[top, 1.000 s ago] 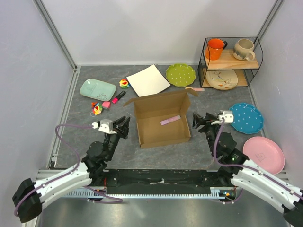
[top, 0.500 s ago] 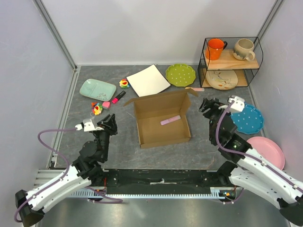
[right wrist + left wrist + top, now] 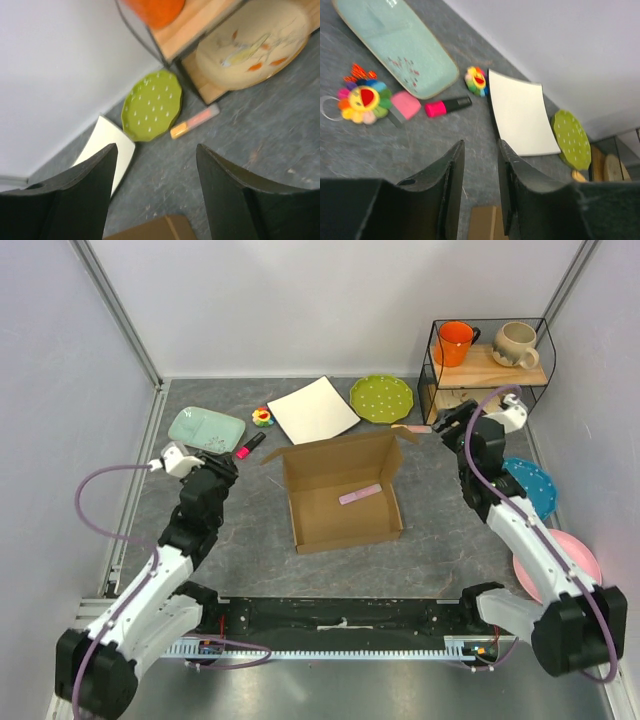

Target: Fold the paper box

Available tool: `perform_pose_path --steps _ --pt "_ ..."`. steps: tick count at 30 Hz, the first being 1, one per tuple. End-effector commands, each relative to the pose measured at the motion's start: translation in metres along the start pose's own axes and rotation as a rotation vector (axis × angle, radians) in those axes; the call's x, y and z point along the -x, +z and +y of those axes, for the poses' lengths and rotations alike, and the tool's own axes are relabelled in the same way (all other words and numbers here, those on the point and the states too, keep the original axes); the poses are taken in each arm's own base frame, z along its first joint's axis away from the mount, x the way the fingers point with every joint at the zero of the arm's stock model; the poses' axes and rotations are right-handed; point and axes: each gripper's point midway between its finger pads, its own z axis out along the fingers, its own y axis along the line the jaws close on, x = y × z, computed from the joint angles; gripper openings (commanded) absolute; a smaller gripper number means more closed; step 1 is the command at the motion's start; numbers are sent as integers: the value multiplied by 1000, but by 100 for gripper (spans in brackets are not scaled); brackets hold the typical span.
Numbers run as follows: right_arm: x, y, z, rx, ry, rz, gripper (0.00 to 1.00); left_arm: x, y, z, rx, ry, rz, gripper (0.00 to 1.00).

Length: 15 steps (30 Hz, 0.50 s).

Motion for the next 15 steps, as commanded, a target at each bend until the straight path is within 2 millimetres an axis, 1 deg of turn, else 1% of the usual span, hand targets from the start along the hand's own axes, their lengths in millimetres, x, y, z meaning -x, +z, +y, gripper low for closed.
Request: perform_pose_path --steps 1,2,3,4,5,6,7,8,9,10,11,12,13,15 --pt "-33 16 22 121 72 139 71 -20 10 -35 -143 -111 110 37" --pt "-42 16 25 162 96 179 71 -27 14 -34 -140 -100 128 37" --pt "-52 20 15 159 107 201 70 -27 17 -38 -157 -111 122 36" --pt "-56 26 18 192 124 205 69 -29 20 -38 -164 -118 122 35" --pt "-70 23 22 243 137 265 68 -40 23 -39 -178 -116 163 35" --pt "-75 27 25 274 140 277 67 -39 25 -45 -204 -130 163 34" --pt "-80 26 30 308 139 295 67 -44 27 -47 -218 -132 181 33" --pt "-91 22 33 345 141 340 66 -52 27 -50 -237 -131 214 33" --pt "-100 22 33 355 151 370 65 -50 28 -55 -262 -141 205 32" --pt "-101 22 36 378 157 373 65 -54 28 -54 -270 -143 214 32" --pt "-107 21 34 385 162 391 65 -60 28 -56 -287 -146 232 31" --pt "-116 19 36 402 177 425 63 -61 28 -57 -298 -148 234 30" --pt "-117 20 37 415 182 424 63 -61 27 -60 -318 -152 232 30" --pt "-130 16 35 429 189 461 61 -70 29 -59 -321 -147 257 30"
